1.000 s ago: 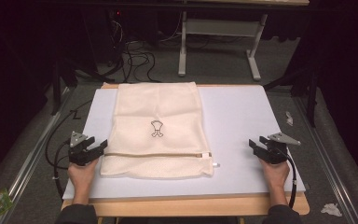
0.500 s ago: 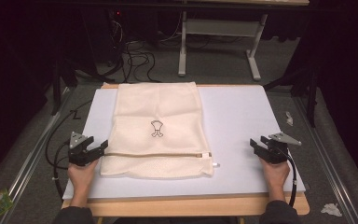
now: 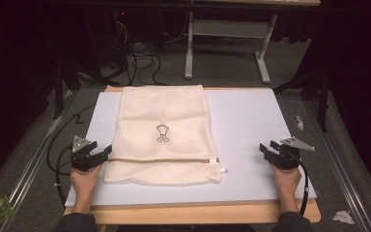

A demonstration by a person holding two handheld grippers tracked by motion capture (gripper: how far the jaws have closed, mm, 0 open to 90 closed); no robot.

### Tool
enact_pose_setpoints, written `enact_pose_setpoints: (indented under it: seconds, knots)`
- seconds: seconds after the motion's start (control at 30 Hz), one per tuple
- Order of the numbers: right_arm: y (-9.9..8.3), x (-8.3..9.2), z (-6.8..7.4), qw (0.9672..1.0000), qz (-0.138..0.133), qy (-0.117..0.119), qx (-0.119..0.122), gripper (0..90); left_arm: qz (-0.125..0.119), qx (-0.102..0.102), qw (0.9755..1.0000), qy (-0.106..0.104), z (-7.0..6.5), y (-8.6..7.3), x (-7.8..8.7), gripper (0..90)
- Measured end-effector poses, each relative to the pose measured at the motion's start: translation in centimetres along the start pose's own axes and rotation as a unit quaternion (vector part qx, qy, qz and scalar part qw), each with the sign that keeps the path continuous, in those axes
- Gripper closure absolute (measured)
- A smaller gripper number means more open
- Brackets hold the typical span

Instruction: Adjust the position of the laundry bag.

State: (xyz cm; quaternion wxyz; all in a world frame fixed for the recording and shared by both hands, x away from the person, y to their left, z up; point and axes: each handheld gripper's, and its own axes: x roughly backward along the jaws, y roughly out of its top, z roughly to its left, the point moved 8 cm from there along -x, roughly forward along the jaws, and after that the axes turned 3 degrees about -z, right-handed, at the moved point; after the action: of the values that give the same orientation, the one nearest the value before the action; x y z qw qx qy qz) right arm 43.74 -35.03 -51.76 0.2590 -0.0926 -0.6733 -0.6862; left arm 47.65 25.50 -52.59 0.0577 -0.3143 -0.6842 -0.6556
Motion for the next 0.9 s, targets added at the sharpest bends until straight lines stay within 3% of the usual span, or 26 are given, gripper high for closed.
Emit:
enact_pose_setpoints:
  seconds: [0.23, 0.4, 0.57, 0.6, 0.77, 0.9]
  knots:
    - [0.0, -0.2, -0.1, 0.9998, 0.014, 0.007, -0.008, 43.9, -0.007, 0.023, 0.9997, 0.001, -0.2, 0.4, 0.0, 31.1]
    - [0.3, 0.0, 0.1, 0.9998, 0.007, 0.014, -0.015, 40.4, -0.005, -0.003, 1.0000, -0.008, -0.8, 1.5, 0.2, 32.7]
    - [1.1, 0.2, 0.7, 0.9997, -0.012, 0.014, -0.013, 38.8, -0.005, -0.012, 0.9998, -0.015, -1.2, 2.0, 0.7, 32.9]
    - [1.4, 0.1, 1.1, 0.9995, -0.009, 0.023, -0.018, 38.9, -0.001, -0.013, 0.9998, -0.015, -1.2, 2.0, 0.7, 32.9]
    - [1.6, -0.3, 1.5, 0.9993, 0.020, 0.020, -0.024, 39.3, 0.013, -0.011, 0.9997, -0.019, -1.3, 1.8, 0.4, 33.9]
    - [1.6, -0.7, 2.1, 0.9983, 0.033, 0.038, -0.030, 42.5, 0.026, -0.014, 0.9993, -0.022, -1.7, 1.8, 0.1, 33.9]
